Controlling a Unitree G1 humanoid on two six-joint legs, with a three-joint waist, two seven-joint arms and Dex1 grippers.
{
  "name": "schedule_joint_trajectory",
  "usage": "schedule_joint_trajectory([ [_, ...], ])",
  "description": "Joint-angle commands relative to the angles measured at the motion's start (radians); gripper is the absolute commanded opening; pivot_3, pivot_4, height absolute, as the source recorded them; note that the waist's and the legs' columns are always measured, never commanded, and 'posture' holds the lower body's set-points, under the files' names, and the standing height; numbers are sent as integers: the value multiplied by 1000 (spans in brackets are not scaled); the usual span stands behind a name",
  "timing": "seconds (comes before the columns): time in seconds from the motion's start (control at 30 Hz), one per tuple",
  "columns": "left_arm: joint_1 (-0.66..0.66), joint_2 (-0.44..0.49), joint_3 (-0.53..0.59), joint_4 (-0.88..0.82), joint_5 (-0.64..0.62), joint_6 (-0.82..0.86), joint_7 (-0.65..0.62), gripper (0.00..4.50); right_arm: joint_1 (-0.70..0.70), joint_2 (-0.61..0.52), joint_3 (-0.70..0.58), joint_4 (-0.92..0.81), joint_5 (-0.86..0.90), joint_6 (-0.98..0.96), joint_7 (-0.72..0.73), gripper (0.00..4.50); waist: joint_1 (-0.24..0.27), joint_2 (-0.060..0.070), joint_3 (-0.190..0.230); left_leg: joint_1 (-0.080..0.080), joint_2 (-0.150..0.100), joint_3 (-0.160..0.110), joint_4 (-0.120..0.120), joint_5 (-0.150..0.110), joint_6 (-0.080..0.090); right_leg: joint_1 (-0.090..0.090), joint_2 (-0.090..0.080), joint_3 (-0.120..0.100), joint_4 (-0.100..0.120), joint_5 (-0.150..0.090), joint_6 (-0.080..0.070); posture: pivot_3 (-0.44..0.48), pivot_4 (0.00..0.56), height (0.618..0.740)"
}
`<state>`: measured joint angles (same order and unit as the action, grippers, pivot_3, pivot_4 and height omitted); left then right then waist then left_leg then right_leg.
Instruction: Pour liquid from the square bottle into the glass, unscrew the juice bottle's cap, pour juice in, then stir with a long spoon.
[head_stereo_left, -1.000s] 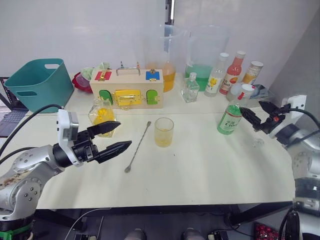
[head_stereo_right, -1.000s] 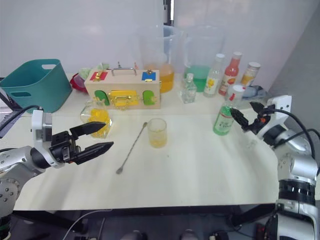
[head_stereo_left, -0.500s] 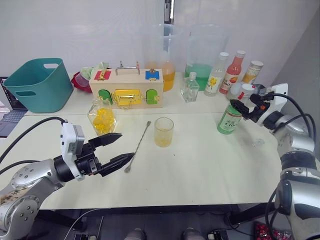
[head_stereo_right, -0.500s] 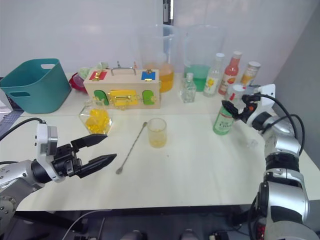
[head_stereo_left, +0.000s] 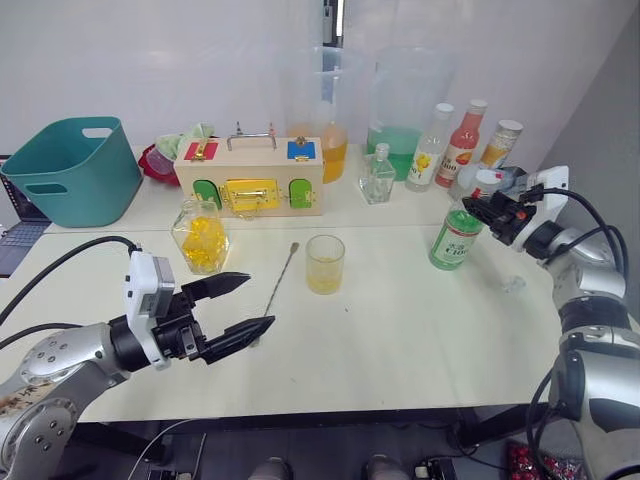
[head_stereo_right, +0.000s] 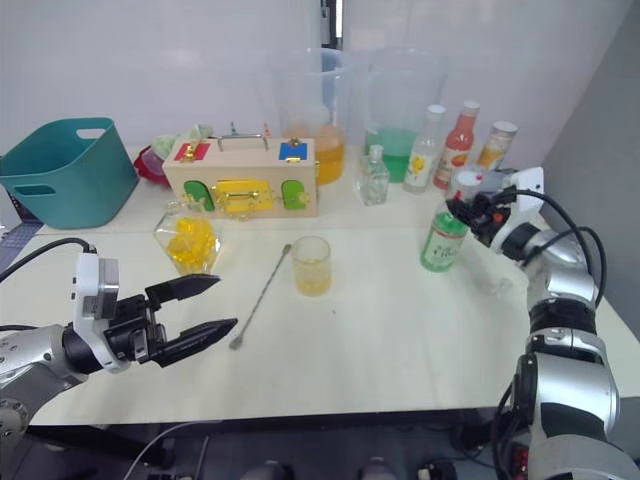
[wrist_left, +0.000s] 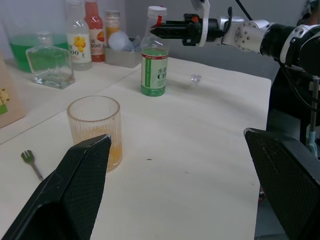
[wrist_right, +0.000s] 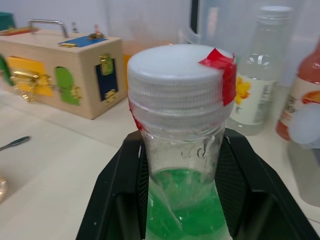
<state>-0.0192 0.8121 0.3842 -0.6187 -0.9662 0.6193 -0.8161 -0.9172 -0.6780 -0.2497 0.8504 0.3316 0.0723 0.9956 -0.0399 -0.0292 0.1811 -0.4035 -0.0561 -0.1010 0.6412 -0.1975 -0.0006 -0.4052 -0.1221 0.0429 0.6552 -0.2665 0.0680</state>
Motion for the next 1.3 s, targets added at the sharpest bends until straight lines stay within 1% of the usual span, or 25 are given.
schedule_joint_trajectory([
  [0.03, -34, 30, 1, 44, 12, -15, -48, 4500, 64, -24, -12, -288, 112, 145, 95, 1311, 0, 2, 1, 0, 0, 0, 0, 0, 0, 0, 0, 0, 0, 0, 0, 0, 150, 740],
  [0.1, -59, 45, -18, 77, 40, -28, -79, 4500, 151, -31, -3, -478, 170, 253, 118, 1311, 1, 3, 1, -1, 0, 0, 0, 0, 0, -1, 0, 0, 0, 0, 0, 0, 150, 740],
  [0.17, -88, 48, -37, 101, 55, -33, -98, 4500, 213, -33, -2, -620, 217, 337, 113, 1311, 1, 4, 2, -1, 0, -1, 0, 0, 1, -1, 0, 0, 1, 0, 0, 0, 150, 740],
  [0.23, -129, 48, -68, 125, 68, -32, -120, 4500, 283, -24, 10, -785, 268, 423, 89, 1311, 3, 4, 2, -1, 0, -1, 0, 0, 1, -1, 0, 0, 1, 0, 0, 0, 150, 740],
  [0.3, -159, 49, -95, 151, 86, -32, -143, 4500, 336, -4, 56, -937, 278, 479, 40, 1311, 3, 4, 2, -1, 0, -1, 0, 0, 1, -1, 0, 0, 0, 0, 0, 0, 150, 740],
  [0.4, -183, 59, -123, 175, 94, -13, -175, 4500, 363, 48, 114, -1102, 303, 535, -36, 1311, -3, 4, 2, -1, 0, -1, 0, -1, 0, -2, 0, 0, 0, 0, 0, 0, 150, 740],
  [0.47, -193, 63, -133, 174, 86, 2, -186, 4500, 362, 93, 142, -1173, 322, 556, -75, 1311, -4, 4, 2, -1, 1, -1, 0, -1, 0, -3, 1, 0, 1, 0, 0, 0, 150, 740],
  [0.57, -187, 70, -128, 171, 81, 10, -196, 4500, 377, 117, 212, -1212, 266, 510, -79, 1311, 0, 4, 2, -2, 1, -3, 0, -1, 0, -4, 1, 0, 1, 0, 0, 0, 150, 740],
  [0.8, -121, 103, -101, 160, 102, 6, -222, 4500, 390, 190, 293, -1239, 235, 481, -132, 1311, 14, 3, 2, -2, 0, -3, 0, -1, 0, -4, 0, 0, 1, 0, 0, 0, 150, 740],
  [0.93, -115, 97, -85, 146, 79, 17, -200, 4500, 408, 238, 317, -1258, 243, 491, -170, 1311, 16, 3, 2, -3, 1, -4, 0, -1, 0, -5, 0, 0, 1, 1, -1, 0, 150, 740],
  [1.1, -91, 89, -83, 117, 79, 17, -185, 4500, 429, 246, 347, -1279, 235, 516, -196, 1311, 16, 3, 2, -2, 1, -4, 0, -1, 0, -5, 0, 0, 1, 1, -1, 0, 150, 740],
  [1.23, -80, 78, -87, 108, 82, 13, -173, 4500, 431, 220, 378, -1269, 218, 519, -175, 1311, 16, 3, 2, -2, 1, -4, 0, -1, 0, -5, 1, 0, 1, 1, -1, 0, 150, 740],
  [1.3, -79, 74, -94, 104, 84, 11, -173, 4500, 428, 211, 379, -1264, 227, 521, -161, 2372, 17, 3, 2, -1, 1, -4, 0, -1, 0, -4, 1, 0, 1, 1, -1, 0, 150, 740],
])
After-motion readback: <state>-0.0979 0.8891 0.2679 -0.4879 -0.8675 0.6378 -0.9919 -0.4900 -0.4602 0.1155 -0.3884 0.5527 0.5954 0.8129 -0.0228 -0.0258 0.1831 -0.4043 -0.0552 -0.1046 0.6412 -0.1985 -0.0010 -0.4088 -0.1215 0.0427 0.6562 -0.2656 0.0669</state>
